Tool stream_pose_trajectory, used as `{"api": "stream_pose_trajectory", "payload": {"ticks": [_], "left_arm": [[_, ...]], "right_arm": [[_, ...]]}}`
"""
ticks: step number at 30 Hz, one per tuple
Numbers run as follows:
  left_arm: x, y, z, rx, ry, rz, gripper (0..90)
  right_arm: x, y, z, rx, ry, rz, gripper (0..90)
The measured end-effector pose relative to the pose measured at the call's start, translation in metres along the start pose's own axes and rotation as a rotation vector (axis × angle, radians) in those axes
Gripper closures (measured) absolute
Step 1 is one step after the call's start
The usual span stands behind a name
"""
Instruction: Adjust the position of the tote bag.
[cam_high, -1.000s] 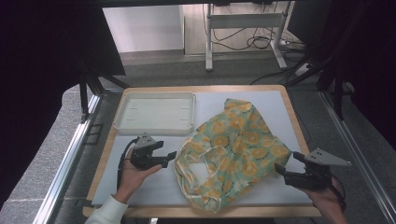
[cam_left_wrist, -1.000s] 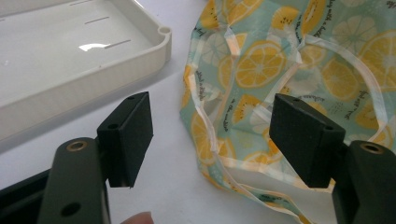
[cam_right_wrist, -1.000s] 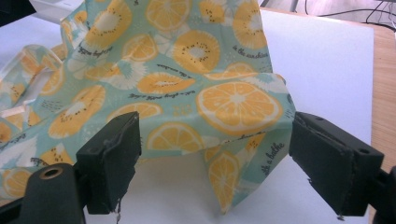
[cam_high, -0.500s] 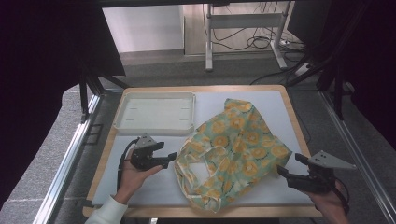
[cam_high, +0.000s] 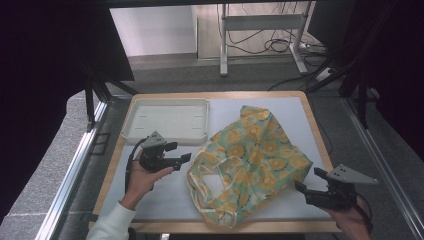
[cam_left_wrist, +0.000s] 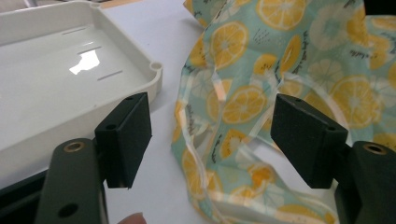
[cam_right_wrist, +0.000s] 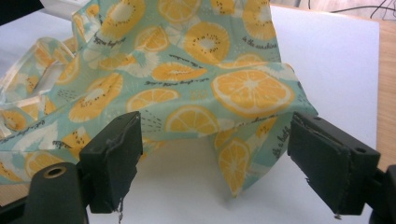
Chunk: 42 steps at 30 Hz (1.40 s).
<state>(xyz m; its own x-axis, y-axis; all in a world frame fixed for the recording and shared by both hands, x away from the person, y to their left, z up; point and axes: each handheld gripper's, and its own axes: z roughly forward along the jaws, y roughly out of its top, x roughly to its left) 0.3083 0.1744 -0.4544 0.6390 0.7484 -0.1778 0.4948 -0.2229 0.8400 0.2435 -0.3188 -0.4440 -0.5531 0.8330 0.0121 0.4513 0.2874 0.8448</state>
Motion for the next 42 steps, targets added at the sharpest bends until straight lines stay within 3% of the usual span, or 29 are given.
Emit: {"api": "stream_pose_trajectory", "payload": {"ticks": [7,12,26,35,42], "left_arm": [[0.003,0.022,0.015,0.04,-0.021,0.001,32.0],[0.002,0.036,0.022,0.048,-0.012,0.012,31.9],[0.008,0.059,0.045,0.056,-0.003,0.034,31.1],[0.009,0.079,0.077,0.075,-0.011,0.051,31.3],[0.012,0.106,0.101,0.074,-0.027,0.036,31.4]], "right_arm": [[-0.002,-0.002,0.001,0.013,-0.009,0.008,18.5],[-0.002,-0.002,0.0,0.01,-0.009,0.004,18.5],[-0.002,-0.004,0.002,0.023,-0.013,0.004,18.6],[-0.001,-0.006,0.006,0.037,-0.009,0.002,18.7],[-0.004,-0.006,0.004,0.032,-0.011,0.009,18.7]]}}
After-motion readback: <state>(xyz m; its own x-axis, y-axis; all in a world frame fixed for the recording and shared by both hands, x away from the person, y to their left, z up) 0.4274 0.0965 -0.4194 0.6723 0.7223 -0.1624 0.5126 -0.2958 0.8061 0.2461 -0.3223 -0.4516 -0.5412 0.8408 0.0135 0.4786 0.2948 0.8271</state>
